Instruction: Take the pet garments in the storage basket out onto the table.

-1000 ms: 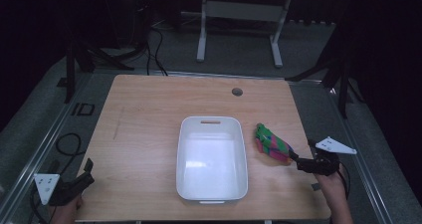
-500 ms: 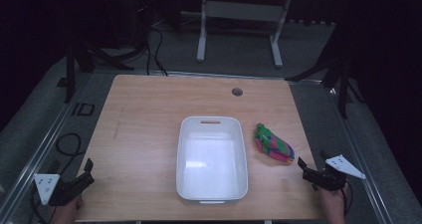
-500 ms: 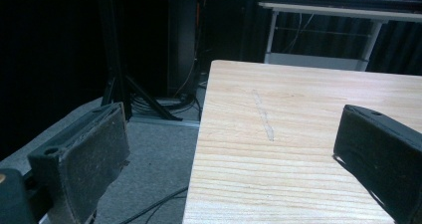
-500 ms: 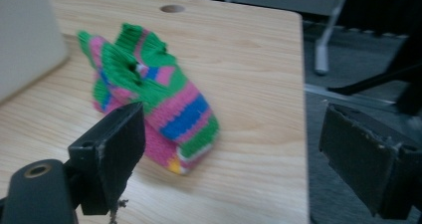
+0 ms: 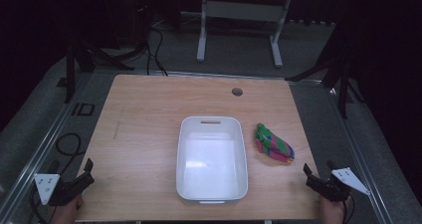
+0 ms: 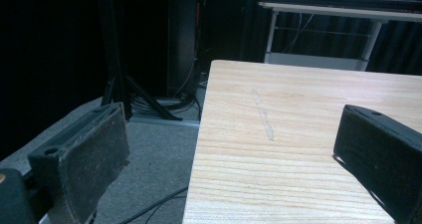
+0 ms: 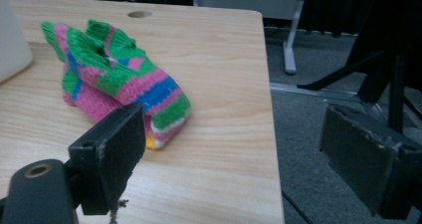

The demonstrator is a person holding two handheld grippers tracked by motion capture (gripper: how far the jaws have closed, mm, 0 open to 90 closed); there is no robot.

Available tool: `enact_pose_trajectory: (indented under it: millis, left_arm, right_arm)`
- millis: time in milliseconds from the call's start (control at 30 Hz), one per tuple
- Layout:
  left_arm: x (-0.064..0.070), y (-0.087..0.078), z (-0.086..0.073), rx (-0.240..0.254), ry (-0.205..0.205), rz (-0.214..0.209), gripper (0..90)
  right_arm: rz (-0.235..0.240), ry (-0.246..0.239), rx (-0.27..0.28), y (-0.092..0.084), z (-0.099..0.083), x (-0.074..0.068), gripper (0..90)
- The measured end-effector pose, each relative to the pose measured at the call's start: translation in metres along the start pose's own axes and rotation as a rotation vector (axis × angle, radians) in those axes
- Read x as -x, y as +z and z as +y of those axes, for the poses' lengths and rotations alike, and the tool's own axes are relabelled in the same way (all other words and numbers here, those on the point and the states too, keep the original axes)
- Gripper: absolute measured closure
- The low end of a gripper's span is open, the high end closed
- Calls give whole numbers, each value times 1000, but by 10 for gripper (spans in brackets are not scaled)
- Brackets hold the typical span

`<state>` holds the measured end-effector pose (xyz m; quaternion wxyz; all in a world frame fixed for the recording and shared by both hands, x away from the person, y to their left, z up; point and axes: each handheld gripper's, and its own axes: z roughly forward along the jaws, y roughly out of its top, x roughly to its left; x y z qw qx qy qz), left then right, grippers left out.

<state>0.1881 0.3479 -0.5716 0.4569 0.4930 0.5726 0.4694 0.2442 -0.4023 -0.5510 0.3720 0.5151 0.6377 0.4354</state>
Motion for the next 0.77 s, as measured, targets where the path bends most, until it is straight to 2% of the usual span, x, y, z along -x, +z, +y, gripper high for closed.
enact_pose_trajectory:
  millis: [100, 133, 333, 533, 767]
  left_arm:
    - [0, 0, 0, 1, 0, 0, 14]
    - [0, 0, 0, 0, 0, 2, 14]
    - [0, 0, 0, 0, 0, 2, 13]
    - [0, 0, 0, 1, 2, 3, 13]
    - [0, 0, 0, 2, 1, 3, 14]
  right_arm:
    - [-7, 4, -2, 0, -3, 1, 112]
    - [-5, 20, -4, -1, -6, 3, 112]
    - [2, 30, 31, -3, -7, 4, 124]
    - [-9, 70, 60, -5, -8, 7, 129]
    - [-7, 51, 44, -3, -7, 5, 133]
